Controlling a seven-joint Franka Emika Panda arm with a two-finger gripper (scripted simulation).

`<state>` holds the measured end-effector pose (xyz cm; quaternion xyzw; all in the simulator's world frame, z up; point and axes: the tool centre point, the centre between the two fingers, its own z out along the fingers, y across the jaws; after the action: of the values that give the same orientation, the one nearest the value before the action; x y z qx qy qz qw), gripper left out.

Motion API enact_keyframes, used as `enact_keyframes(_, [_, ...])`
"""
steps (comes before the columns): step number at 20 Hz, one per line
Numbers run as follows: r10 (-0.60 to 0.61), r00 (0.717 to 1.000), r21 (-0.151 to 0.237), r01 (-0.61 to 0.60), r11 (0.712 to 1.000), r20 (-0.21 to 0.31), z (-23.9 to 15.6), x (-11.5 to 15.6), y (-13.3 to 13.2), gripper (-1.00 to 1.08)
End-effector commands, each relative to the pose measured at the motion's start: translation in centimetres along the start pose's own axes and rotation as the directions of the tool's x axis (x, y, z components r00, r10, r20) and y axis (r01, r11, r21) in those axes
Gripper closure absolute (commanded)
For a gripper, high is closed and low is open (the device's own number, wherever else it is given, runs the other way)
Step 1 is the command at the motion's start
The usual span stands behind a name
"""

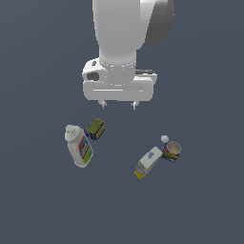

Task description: Pick up a designated object from a clutter of objects.

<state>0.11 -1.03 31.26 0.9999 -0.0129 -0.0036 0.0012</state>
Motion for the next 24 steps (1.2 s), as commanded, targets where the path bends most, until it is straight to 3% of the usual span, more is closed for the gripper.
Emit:
enact_keyframes(1, [0.000, 1.000, 0.000, 0.000, 1.000, 0.000, 0.00, 0.00, 0.00, -0.92])
enact_keyframes(24, [0.016, 1.000, 0.011, -0.016, 1.000, 0.006, 0.10, 0.72, -0.28, -0.92])
